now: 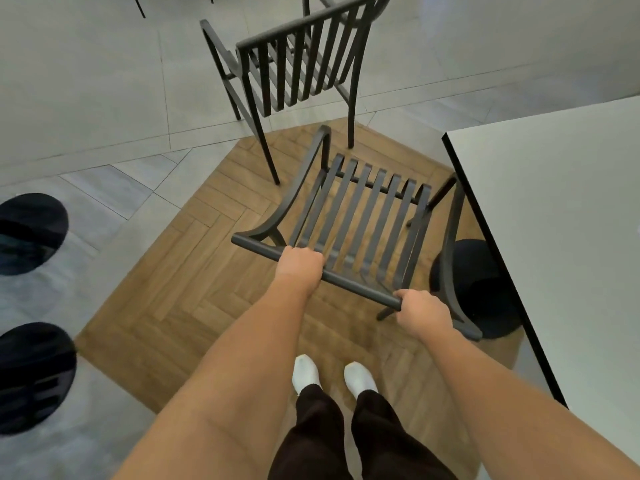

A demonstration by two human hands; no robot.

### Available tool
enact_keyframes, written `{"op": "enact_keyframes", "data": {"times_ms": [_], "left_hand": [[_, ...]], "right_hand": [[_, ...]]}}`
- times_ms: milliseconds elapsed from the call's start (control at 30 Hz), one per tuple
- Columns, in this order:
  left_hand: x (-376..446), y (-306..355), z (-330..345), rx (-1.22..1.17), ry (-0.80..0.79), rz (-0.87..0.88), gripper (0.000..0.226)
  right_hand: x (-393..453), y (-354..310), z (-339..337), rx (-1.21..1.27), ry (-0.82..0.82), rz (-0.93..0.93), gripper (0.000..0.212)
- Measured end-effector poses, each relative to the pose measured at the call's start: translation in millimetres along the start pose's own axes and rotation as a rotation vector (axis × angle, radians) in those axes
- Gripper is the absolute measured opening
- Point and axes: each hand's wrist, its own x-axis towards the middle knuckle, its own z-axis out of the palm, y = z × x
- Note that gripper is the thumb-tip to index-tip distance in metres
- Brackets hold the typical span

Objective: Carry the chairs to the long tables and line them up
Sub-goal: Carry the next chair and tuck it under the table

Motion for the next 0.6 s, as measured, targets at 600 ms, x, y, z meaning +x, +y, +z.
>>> {"op": "enact_keyframes", "data": {"times_ms": [600], "left_hand": [[-55, 4, 43, -0.128, 0.003, -0.127, 0.019]], "right_hand": [[-24, -14, -1, -0.192, -0.04, -0.106, 0.036]]}}
